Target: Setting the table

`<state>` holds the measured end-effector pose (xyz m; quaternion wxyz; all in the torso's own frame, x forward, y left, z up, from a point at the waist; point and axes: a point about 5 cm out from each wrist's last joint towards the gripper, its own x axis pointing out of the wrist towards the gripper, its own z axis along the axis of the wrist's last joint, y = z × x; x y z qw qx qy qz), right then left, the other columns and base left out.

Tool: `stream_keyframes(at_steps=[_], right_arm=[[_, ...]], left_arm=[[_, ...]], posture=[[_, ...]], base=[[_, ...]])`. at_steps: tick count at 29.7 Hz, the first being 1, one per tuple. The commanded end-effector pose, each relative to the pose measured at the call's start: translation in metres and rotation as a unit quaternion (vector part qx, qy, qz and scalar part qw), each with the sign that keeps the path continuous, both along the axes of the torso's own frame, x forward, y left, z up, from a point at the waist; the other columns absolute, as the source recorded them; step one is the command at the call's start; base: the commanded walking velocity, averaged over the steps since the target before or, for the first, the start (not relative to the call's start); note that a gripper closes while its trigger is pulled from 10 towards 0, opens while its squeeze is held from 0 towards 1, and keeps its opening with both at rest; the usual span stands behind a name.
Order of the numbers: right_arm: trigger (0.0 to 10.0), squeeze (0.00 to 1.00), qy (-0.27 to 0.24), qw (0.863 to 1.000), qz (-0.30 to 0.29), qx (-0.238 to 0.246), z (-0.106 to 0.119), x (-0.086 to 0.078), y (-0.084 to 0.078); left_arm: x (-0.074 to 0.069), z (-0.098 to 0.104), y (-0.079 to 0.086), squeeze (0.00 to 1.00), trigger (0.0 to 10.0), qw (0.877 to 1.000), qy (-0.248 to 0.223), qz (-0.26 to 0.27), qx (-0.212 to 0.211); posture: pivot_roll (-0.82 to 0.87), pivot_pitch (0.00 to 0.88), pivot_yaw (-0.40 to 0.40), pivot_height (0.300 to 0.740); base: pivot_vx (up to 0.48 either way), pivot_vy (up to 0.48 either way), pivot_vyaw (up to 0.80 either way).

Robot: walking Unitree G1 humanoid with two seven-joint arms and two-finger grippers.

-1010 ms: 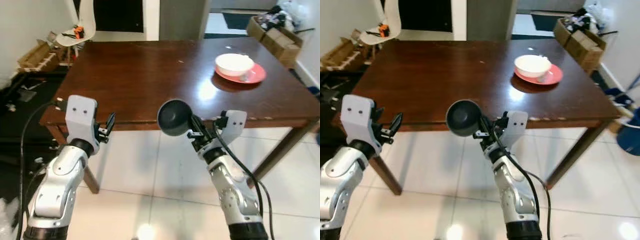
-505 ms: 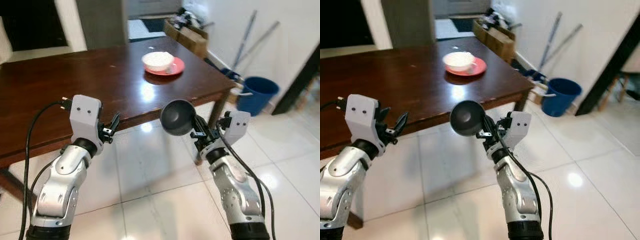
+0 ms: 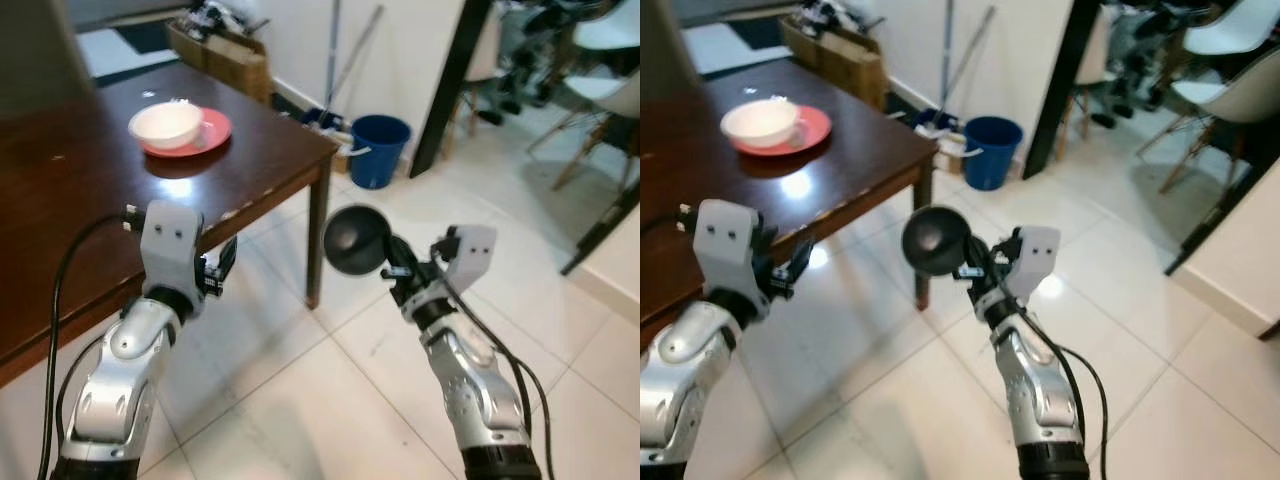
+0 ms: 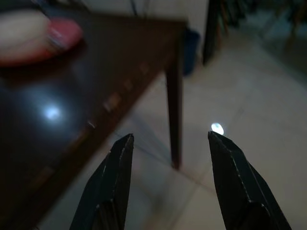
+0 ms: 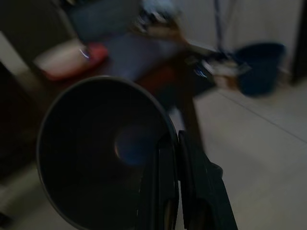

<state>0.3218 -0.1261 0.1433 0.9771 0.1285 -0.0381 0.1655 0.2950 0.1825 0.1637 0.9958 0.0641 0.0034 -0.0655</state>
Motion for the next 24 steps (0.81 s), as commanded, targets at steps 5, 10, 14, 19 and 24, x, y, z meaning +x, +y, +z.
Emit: stream_keyframes(at_steps=[5, 10, 14, 19, 24], right_arm=[[10.0, 0.00, 0.133, 0.990, 0.031, -0.042, -0.078, -0.023, 0.001], [10.0, 0.00, 0.212, 0.973, 0.033, -0.086, -0.127, -0.046, -0.007], [10.0, 0.00, 0.228, 0.968, 0.030, -0.102, -0.140, -0.055, -0.011], [10.0, 0.00, 0.222, 0.965, 0.054, -0.132, -0.147, -0.060, -0.010], [10.0, 0.00, 0.221, 0.964, 0.059, -0.133, -0.150, -0.060, -0.009]], left_arm=[[-0.023, -0.071, 0.023, 0.00, 10.0, 0.990, 0.136, 0.014, 0.016], [-0.046, -0.119, 0.047, 0.00, 10.0, 0.975, 0.205, 0.057, 0.065], [-0.061, -0.141, 0.060, 0.00, 10.0, 0.966, 0.233, 0.095, 0.055], [-0.084, -0.167, 0.066, 0.00, 10.0, 0.963, 0.242, 0.095, 0.069], [-0.090, -0.177, 0.059, 0.00, 10.0, 0.960, 0.268, 0.058, 0.050]], posture=[[0.07, 0.035, 0.044, 0.740], [0.07, 0.031, 0.041, 0.740], [0.06, 0.030, 0.039, 0.740], [0.06, 0.032, 0.021, 0.740], [0.07, 0.030, 0.021, 0.740]], base=[[0.000, 0.000, -0.80], [0.000, 0.000, -0.80], [0.000, 0.000, -0.80], [0.000, 0.000, -0.80], [0.000, 0.000, -0.80]])
